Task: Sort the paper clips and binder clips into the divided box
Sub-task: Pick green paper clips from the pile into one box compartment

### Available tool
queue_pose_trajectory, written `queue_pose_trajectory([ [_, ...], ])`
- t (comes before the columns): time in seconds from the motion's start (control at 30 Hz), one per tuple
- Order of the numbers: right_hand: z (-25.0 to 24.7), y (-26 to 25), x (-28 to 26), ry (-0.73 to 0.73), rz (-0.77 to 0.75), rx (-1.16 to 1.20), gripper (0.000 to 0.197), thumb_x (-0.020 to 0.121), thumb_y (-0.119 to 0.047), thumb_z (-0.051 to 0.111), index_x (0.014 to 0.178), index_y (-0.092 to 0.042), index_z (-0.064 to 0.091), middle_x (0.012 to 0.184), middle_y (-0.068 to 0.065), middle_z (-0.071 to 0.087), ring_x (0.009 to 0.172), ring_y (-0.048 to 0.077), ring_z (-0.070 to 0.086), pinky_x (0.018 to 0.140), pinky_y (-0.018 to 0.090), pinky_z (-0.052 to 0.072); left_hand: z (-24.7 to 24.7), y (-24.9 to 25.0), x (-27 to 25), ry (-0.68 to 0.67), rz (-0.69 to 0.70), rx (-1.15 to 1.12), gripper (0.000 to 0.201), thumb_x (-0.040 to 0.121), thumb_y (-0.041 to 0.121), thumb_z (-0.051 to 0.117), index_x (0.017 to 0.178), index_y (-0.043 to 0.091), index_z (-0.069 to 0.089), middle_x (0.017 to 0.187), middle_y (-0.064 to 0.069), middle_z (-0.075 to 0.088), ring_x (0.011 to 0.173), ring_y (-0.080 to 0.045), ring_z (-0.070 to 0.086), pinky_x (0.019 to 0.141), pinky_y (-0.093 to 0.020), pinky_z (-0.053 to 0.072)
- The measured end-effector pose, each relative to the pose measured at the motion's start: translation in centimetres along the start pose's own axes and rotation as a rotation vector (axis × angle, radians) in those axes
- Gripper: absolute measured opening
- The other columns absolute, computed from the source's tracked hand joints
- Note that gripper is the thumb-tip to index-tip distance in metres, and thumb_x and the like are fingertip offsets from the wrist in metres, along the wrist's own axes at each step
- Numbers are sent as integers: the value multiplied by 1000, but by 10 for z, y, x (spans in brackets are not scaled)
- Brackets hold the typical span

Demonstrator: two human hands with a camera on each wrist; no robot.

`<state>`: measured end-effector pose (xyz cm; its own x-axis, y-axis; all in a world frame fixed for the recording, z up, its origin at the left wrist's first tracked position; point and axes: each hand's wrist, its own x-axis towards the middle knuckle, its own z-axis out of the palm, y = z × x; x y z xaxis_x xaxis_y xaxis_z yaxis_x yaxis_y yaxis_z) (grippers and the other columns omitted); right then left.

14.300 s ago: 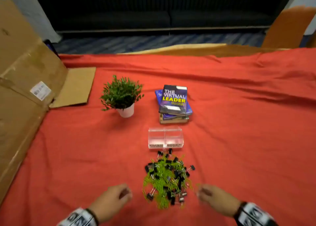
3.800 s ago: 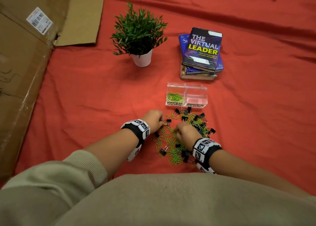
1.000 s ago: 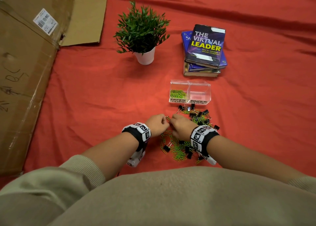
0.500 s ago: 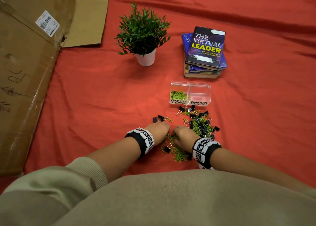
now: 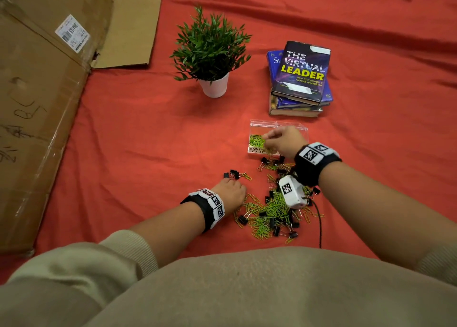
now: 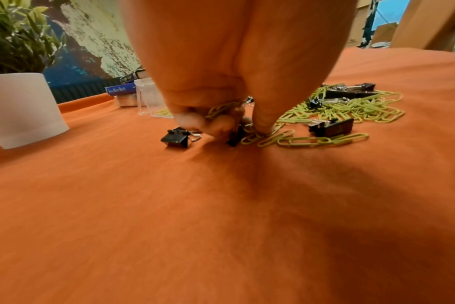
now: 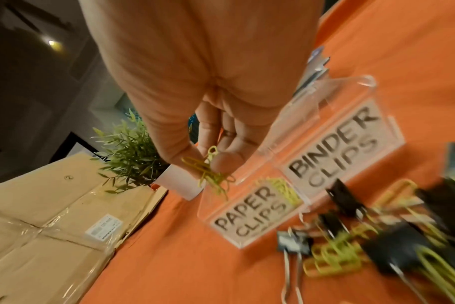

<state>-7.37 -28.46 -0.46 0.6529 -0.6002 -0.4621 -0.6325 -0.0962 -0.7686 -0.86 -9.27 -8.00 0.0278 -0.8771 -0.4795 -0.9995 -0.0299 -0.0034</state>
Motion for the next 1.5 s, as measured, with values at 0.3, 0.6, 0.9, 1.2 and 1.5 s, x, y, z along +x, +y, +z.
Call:
queue_pose_trajectory([
  [0.3, 20, -1, 22, 107, -233, -551, 28, 84, -14, 60, 112, -7, 63, 113, 11, 61, 105, 24, 57, 91, 33, 46, 2, -3, 0, 38, 10, -80, 33, 96, 26, 40, 117, 3, 50, 122, -16, 56, 111, -32, 54, 93, -40, 40],
  [0.6, 73, 40, -12, -146, -206, -727, 22, 86, -20, 58, 97, -2, 62, 106, 16, 61, 102, 32, 58, 87, 36, 46, -29, -32, 9, 218, -233, -802, 8, 93, 16, 48, 86, 11, 50, 88, -12, 60, 85, -29, 56, 72, -33, 36],
  [0.9, 75, 53, -30, -183, -192, -694, 19, 88, -13, 52, 101, -1, 59, 106, 17, 62, 97, 31, 60, 80, 34, 46, -85, -42, 49, 302, -370, -914, 7, 94, 13, 46, 87, 13, 43, 70, 0, 48, 72, -22, 46, 63, -29, 30],
  [1.2, 43, 67, -48, -176, 120, -128, 20, 91, -7, 45, 92, -15, 62, 80, -2, 63, 67, 14, 55, 66, 33, 52, -110, -48, 99, 199, -255, -492, 24, 91, 8, 50, 114, 1, 51, 118, -19, 57, 107, -36, 56, 87, -42, 46],
  [1.5, 60, 60, -51, -283, -115, -531, 18, 81, -13, 62, 96, -3, 63, 93, 9, 64, 87, 24, 60, 76, 32, 50, -84, -35, 47, 387, -220, -577, 22, 86, 15, 54, 107, 12, 58, 110, -6, 57, 106, -24, 52, 87, -32, 42],
])
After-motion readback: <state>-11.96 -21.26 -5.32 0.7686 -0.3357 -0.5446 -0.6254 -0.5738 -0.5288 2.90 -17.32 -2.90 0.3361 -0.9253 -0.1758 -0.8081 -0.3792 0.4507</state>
